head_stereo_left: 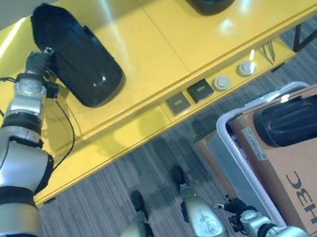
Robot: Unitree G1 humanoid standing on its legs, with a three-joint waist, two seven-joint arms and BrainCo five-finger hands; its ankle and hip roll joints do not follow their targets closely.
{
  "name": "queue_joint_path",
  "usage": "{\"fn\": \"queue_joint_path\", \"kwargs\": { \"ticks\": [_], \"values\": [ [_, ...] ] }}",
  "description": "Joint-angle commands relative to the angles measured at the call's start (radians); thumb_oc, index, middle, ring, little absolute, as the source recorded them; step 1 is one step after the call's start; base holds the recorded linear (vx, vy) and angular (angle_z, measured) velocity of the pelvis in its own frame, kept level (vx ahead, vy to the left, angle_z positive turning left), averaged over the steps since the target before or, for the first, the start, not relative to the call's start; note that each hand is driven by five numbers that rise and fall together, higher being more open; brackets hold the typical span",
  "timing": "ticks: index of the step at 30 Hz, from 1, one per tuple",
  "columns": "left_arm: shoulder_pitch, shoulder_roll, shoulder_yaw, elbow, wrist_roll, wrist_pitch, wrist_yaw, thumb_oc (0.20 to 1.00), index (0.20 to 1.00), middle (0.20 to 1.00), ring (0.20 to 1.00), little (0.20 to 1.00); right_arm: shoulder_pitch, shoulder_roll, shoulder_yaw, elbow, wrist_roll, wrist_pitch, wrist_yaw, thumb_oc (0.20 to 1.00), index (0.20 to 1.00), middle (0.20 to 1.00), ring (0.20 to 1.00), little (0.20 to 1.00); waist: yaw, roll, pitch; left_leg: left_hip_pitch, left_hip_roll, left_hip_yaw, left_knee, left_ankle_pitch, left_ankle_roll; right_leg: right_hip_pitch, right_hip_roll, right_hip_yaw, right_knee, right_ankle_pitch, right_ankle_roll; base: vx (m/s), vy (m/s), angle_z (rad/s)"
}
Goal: Move parts from the plastic box to the shelf.
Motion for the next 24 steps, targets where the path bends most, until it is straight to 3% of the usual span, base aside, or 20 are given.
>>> {"fn": "queue_joint_path", "kwargs": {
  "ticks": [1, 14, 15, 16, 17, 24],
  "values": [
    [-0.086, 0.063, -0.052, 0.021, 0.051, -0.033, -0.003, 0.200, 0.200, 0.200, 0.200, 0.200, -0.021, 0.003, 0.044, 0.030, 0.039, -0.007, 0.003, 1.000, 1.000, 1.000, 1.000, 1.000, -0.006, 0.015, -0.002, -0.024, 0.067, -0.078, -0.005, -0.005, -0.042, 0.052, -0.080, 0.018, -0.003, -0.079, 0.112, 0.00, 0.000, 0.00],
    [-0.129, 0.019, -0.038, 0.087, 0.068, -0.017, 0.024, 0.200, 0.200, 0.200, 0.200, 0.200, -0.008, 0.010, 0.055, 0.045, 0.042, -0.005, 0.013, 1.000, 1.000, 1.000, 1.000, 1.000, -0.015, 0.009, -0.003, -0.023, 0.071, -0.070, -0.005, -0.010, -0.043, 0.050, -0.079, 0.026, -0.003, -0.083, 0.110, 0.00, 0.000, 0.00],
    [-0.139, 0.010, -0.031, 0.098, 0.067, -0.014, 0.026, 0.533, 0.533, 0.533, 0.533, 0.533, -0.004, 0.009, 0.055, 0.046, 0.041, -0.004, 0.012, 1.000, 1.000, 1.000, 1.000, 1.000, -0.019, 0.008, -0.004, -0.022, 0.074, -0.065, -0.005, -0.010, -0.043, 0.047, -0.079, 0.027, -0.003, -0.082, 0.110, 0.00, -0.002, -0.04],
    [-0.140, 0.010, -0.031, 0.098, 0.067, -0.014, 0.026, 0.959, 0.959, 0.959, 0.959, 0.959, -0.004, 0.009, 0.055, 0.046, 0.041, -0.004, 0.012, 1.000, 1.000, 1.000, 1.000, 1.000, -0.019, 0.008, -0.004, -0.022, 0.074, -0.065, -0.005, -0.011, -0.043, 0.047, -0.079, 0.027, -0.003, -0.082, 0.110, 0.00, 0.000, -0.04],
    [-0.143, 0.007, -0.024, 0.100, 0.064, -0.012, 0.028, 1.000, 1.000, 1.000, 1.000, 1.000, -0.003, 0.007, 0.053, 0.046, 0.043, -0.003, 0.012, 1.000, 1.000, 1.000, 1.000, 1.000, -0.021, 0.007, -0.005, -0.022, 0.075, -0.062, -0.005, -0.011, -0.044, 0.046, -0.079, 0.029, -0.003, -0.083, 0.110, 0.00, 0.000, 0.00],
    [-0.153, -0.016, -0.005, 0.101, 0.041, -0.011, 0.043, 1.000, 1.000, 1.000, 1.000, 1.000, 0.003, 0.002, 0.050, 0.050, 0.047, 0.001, 0.011, 1.000, 1.000, 1.000, 1.000, 1.000, -0.028, 0.011, -0.013, -0.019, 0.079, -0.054, -0.005, -0.012, -0.046, 0.045, -0.076, 0.036, -0.003, -0.086, 0.108, 0.00, 0.002, -0.03]
  ]
}}
